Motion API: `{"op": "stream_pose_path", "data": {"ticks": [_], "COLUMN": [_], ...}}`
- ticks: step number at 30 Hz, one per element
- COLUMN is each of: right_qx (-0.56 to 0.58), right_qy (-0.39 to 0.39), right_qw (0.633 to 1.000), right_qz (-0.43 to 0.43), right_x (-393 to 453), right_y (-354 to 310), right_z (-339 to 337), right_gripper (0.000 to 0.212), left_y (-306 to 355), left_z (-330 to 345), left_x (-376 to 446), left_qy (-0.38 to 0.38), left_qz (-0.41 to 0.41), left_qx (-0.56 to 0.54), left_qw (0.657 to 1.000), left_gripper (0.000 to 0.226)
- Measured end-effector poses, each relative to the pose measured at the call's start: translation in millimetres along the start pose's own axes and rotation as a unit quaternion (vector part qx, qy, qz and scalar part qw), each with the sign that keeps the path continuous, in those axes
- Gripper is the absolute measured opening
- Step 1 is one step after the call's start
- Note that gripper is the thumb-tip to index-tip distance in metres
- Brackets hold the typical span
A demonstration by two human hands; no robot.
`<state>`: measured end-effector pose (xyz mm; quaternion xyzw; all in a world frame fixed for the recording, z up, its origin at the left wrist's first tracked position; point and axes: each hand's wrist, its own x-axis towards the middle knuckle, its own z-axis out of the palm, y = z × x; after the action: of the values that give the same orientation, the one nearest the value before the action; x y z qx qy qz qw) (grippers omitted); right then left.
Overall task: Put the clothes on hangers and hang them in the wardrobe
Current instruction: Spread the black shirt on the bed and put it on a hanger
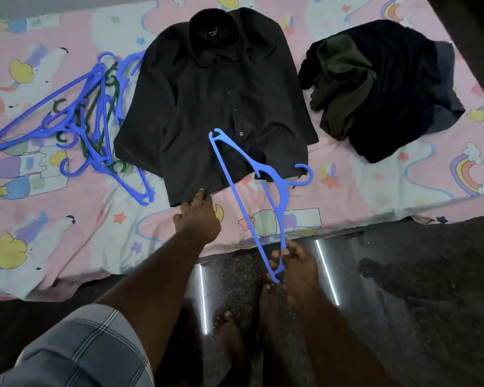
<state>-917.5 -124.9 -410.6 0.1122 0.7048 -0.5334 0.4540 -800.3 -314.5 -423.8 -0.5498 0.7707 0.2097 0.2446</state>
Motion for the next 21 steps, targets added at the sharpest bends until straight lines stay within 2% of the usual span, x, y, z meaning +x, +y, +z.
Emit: {"op": "stream_pose_path", "data": {"ticks": [3, 7, 15, 21], "right_qx": [0.018, 0.023, -0.029, -0.045], "right_qy": [0.004, 0.011, 0.031, 0.028], "right_qw": [1.0, 1.0, 0.999, 0.998], "right_qz": [0.006, 0.008, 0.028, 0.023], "right_x": [-7.0, -14.7, -23.0, -23.7], "right_y": [2.7, 7.2, 27.8, 26.5], "right_z": [-4.5, -11.3, -38.4, -40.6], "right_gripper": [0.02, 0.02, 0.024, 0.023], "left_y": [-0.7, 1.2, 3.0, 4.7], "left_z": [-7.6, -25.7, -73.8, -89.5], "left_x": [-1.8, -5.4, -8.6, -13.2], "left_qy": [0.022, 0.075, 0.145, 0.17], "left_qz": [-0.002, 0.021, 0.065, 0.074], "left_qx": [-0.063, -0.213, -0.313, -0.333], "left_qw": [0.998, 0.974, 0.936, 0.925], "left_gripper": [0.075, 0.071, 0.073, 0.077]}}
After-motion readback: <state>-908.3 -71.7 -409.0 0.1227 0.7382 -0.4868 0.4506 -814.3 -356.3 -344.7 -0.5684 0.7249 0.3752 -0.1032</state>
